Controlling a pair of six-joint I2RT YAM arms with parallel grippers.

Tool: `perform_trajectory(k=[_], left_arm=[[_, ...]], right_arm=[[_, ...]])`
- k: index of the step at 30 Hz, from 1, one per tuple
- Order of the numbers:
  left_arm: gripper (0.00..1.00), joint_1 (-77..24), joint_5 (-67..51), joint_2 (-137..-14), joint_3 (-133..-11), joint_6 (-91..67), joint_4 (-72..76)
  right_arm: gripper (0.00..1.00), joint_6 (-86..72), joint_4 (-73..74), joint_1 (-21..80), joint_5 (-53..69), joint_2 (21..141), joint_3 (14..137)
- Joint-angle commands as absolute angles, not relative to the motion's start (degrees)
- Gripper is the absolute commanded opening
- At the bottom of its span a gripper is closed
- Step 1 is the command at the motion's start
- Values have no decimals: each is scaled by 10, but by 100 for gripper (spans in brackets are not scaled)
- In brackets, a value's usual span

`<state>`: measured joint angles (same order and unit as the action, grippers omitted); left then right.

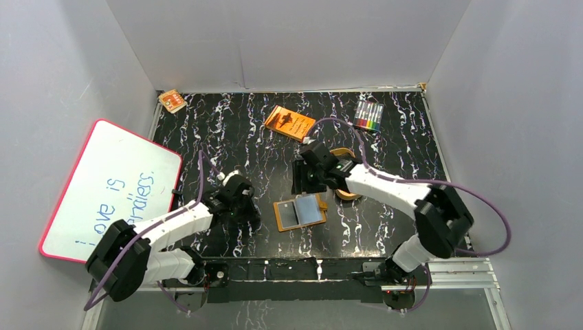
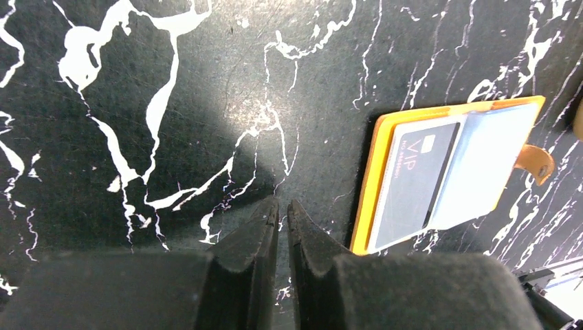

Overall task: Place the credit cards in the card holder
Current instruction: Insert the credit card into the card holder.

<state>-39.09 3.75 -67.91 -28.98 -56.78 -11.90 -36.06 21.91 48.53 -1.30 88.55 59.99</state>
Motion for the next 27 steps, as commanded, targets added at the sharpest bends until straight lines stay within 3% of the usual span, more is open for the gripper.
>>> perform_trajectory(k=[1,4,6,8,17,27], left_arm=[[16,-388,63,-622,-306,-541,-143],[38,-387,67,-578,-304,-518,-139],[57,-387,63,-557,-305,-499,-130],[65,-387,56,-550,-308,-486,-119],[68,-387,75,-568,-316,-508,-138],[68,-387,85,-535,-290,-542,-147]], right_arm=[[61,-323,232,427,-143,772,597],[59,-309,227,342,-113,715,565],[59,-320,208,266,-54,677,523],[59,-350,175,225,-1,659,485],[64,-628,49,202,-21,659,383],[64,-724,-11,200,-65,758,386]])
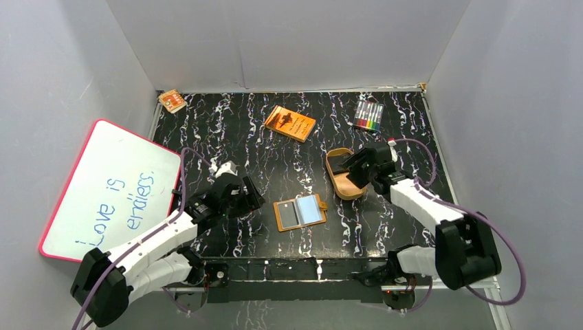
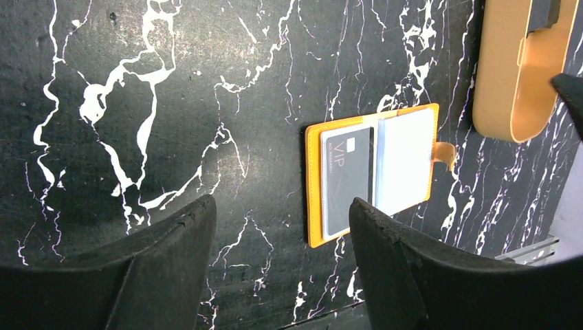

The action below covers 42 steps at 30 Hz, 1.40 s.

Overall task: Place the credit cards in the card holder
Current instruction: Insert the credit card into the card holder, then pick up the credit card from the storage box.

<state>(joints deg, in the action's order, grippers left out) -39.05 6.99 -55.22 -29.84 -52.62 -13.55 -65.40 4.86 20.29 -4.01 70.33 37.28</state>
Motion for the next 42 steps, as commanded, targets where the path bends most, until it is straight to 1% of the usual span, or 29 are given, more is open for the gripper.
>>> perform_trajectory(k=[1,9,16,20,27,31,42], left_arm=[[68,-387,85,-534,-290,-543,-148],[68,-387,87,-520,-284,-547,-154],[68,-387,91,-518,-276,-553,-153],[68,-387,92,-518,-275,-553,-155],[68,-387,91,-517,-271,-558,-155],[68,-387,91,-517,-270,-559,-155],[68,-387,88,-516,-269,-560,-157]], right_arm=[[64,-727,-18,199,-62,770,388],[63,-737,-55,195,-70,854,416],[62,-736,-60,195,-74,893,425],[57,-730,-66,194,-72,900,421],[41,-724,-75,194,-70,888,404],[35,-724,-77,194,-68,879,394],[32,-721,-74,194,-71,849,370]])
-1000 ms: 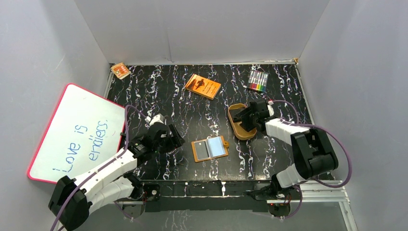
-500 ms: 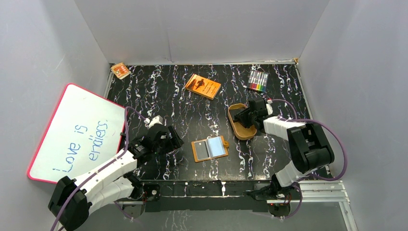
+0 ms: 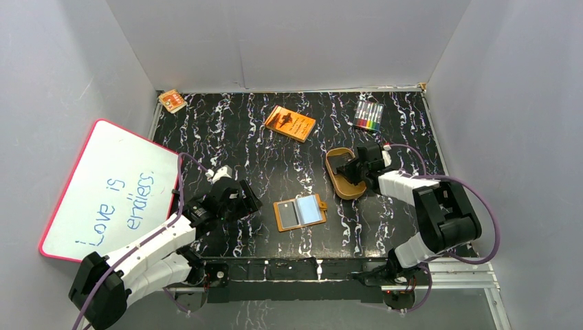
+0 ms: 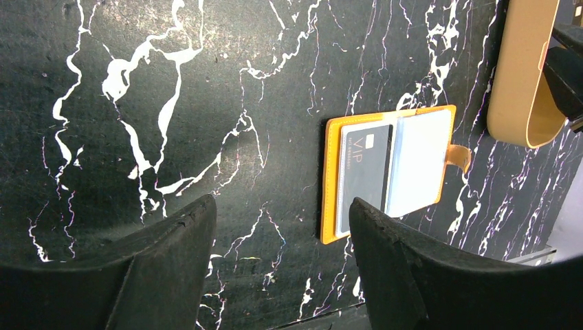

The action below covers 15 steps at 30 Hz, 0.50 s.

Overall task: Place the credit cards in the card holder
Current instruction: Pick up the credit card from the storage box.

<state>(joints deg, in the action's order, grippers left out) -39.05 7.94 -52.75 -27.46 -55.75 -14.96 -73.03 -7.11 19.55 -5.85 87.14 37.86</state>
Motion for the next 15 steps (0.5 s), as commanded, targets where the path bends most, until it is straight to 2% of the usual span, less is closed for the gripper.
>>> perform_trajectory(k=[1,15], left_arm=[[68,-387,88,-515,-268,-560,-157],[67,-387,89,-514,-271,-561,-158]], right_arm=[[32,-720,-74,194,-71,846,369],[16,-709,-59,194,-66,814,377]])
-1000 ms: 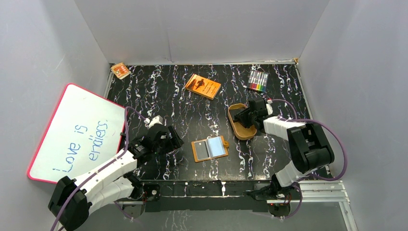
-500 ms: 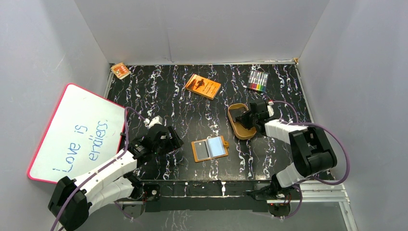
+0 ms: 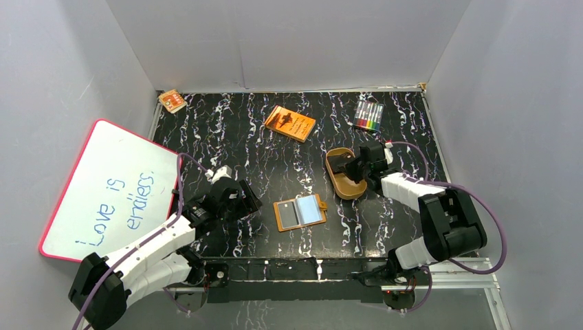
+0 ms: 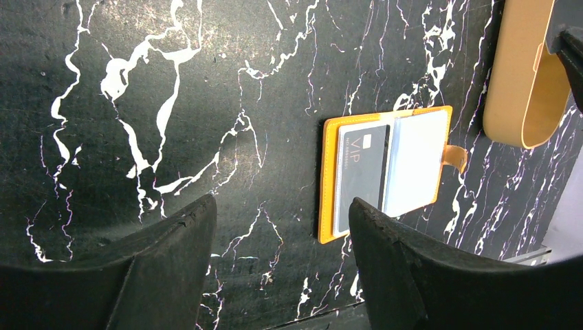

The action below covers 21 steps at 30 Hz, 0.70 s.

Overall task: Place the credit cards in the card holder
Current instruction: Pick up the credit card from the storage box.

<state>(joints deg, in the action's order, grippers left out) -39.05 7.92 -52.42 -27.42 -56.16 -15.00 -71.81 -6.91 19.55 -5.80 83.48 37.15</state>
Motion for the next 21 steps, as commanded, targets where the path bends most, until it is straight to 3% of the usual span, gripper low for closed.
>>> perform_trajectory(k=[1,11,21], left_arm=[[67,-387,89,-514,-272,-561,-158],[67,-388,91,-518,-276,-559,-158],[67,-387,108,-505,-290,-551,-179]], right_arm=[[14,-709,-57,194,-66,812,378],[0,-717,-24,194,-68,797,399],[0,-726,80,194,-112,749,472]])
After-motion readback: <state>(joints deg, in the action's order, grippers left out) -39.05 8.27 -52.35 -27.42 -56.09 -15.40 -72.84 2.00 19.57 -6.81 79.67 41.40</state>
